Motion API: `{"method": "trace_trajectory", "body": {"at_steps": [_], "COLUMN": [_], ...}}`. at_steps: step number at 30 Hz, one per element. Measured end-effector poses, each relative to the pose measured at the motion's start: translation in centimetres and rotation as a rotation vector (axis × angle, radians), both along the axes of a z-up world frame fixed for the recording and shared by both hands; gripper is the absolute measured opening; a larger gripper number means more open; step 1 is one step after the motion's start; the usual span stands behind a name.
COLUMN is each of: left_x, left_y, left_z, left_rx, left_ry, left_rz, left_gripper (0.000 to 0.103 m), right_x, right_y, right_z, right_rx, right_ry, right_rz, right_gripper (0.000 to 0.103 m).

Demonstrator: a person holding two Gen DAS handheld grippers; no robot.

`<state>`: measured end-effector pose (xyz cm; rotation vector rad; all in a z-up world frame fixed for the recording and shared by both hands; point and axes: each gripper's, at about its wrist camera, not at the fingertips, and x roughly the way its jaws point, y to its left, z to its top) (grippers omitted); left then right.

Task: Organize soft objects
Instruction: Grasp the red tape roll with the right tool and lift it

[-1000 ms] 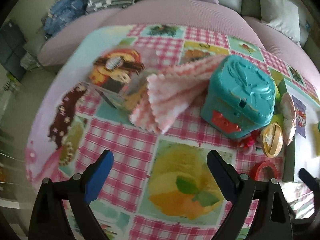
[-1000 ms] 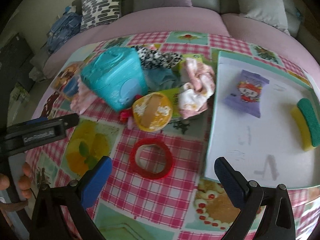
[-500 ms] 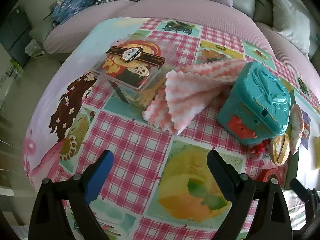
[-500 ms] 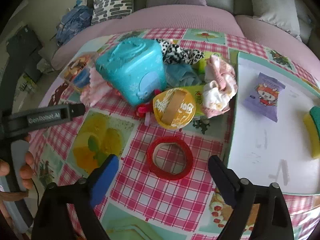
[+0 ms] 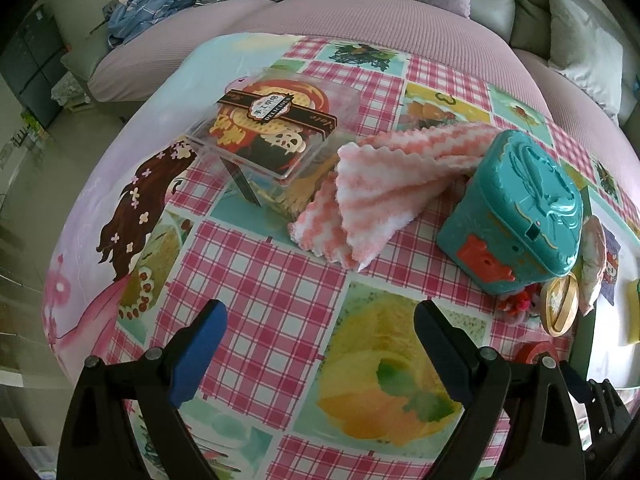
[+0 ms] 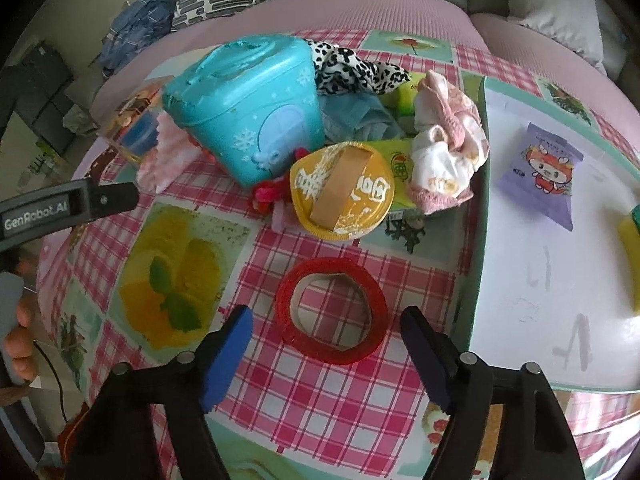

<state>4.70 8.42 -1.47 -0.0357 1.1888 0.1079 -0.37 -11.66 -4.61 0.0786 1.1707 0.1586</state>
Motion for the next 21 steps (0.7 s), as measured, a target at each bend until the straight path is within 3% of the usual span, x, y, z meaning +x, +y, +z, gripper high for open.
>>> {"method": "trace_trajectory", "body": {"at_steps": [4, 11, 21], "left_x": [0.2, 0.4, 0.3], "left_y": [0.0, -0.2, -1.0], "left_z": [-0.3, -0.9, 0.0], "left_rx": [-0.003, -0.006, -0.008], "left_ry": [0.006, 0.023, 0.0], "left_rz": [0.005, -0.001, -0.022], "left_gripper": [0.095, 0.095, 0.095], "right_x": [0.2, 0.0, -1.0], "right_y": [0.6, 1.3, -0.1], "right_z": [-0.2, -0.7, 0.9], "right_rx": [-0.059, -0.107, -0.052], "right_ry": [-0.006, -0.013, -0.037], "right_rz": [0.007, 0.02, -0.004], "right_gripper": [0.063, 0.057, 0.056]}}
